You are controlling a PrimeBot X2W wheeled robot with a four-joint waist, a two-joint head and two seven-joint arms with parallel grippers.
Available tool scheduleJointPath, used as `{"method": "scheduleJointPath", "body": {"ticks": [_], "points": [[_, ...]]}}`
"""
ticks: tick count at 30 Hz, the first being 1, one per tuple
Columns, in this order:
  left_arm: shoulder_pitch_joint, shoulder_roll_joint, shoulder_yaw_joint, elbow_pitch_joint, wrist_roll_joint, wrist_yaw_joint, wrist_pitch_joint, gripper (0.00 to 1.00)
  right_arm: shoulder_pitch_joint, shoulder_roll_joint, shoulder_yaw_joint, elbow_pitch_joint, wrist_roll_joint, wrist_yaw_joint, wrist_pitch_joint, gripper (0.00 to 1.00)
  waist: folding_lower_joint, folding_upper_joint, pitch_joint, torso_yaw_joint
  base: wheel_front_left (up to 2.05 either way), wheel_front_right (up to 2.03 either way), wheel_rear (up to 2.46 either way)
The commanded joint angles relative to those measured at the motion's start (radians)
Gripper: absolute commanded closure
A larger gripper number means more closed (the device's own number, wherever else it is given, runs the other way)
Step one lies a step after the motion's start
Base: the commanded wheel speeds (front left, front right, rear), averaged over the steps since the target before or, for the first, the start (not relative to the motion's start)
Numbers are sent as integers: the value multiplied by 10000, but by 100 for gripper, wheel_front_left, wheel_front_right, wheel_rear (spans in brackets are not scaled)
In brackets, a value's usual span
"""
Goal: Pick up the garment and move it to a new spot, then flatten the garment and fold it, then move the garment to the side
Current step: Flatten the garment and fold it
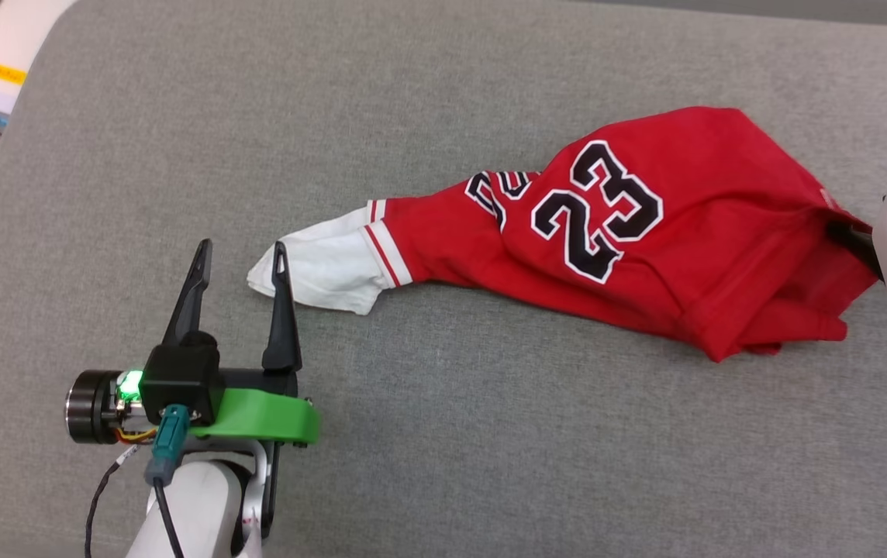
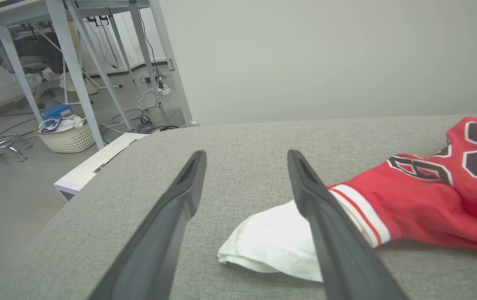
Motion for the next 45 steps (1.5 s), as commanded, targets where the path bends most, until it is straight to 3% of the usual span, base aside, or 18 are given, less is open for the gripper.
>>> {"method": "scheduleJointPath", "body": {"ticks": [1, 12, 13, 15, 23, 29, 37, 45], "points": [[-237, -148, 93, -3, 143, -130, -56, 0, -234, 91, 139, 227, 63, -6, 17, 0, 0, -1, 486, 262, 0, 0, 0], [-397, -832, 661, 164, 668, -807, -57, 0, -111, 446, 1494, 1715, 650, -6, 221, 0, 0, -1, 849, 366, 0, 0, 0], [-385, -866, 724, 187, 713, -848, -57, 0, -162, 439, 1579, 1734, 688, -6, 97, 51, 0, -1, 812, 332, 0, 0, 0], [-356, -915, 831, 240, 790, -918, -57, 0, -300, 427, 1648, 1726, 746, -6, -297, 100, 0, -1, 714, 258, 0, 0, 0], [-73, -1042, 1146, 510, 1021, -1169, -57, 0, -845, 143, 1360, 1146, 861, -6, -2472, 100, 0, -1, -109, -48, 0, 0, 0], [593, -1107, 1392, 681, 1165, -1260, -57, 0, -32, -598, 629, -818, 1222, -6, -3629, 100, 0, -1, -1084, -527, 0, 0, 0], [1217, -1114, 1666, 831, 1214, -1337, -57, 0, 2988, -1095, -959, -2644, 1141, -6, -3574, 100, 0, -1, -1887, -1004, 0, 0, 0], [1634, -1119, 1910, 1008, 1240, -1435, -57, 0, 6901, -100, -2976, -3291, 585, -6, -3103, 100, 0, -1, -2280, -1449, 0, 0, 0]]}}
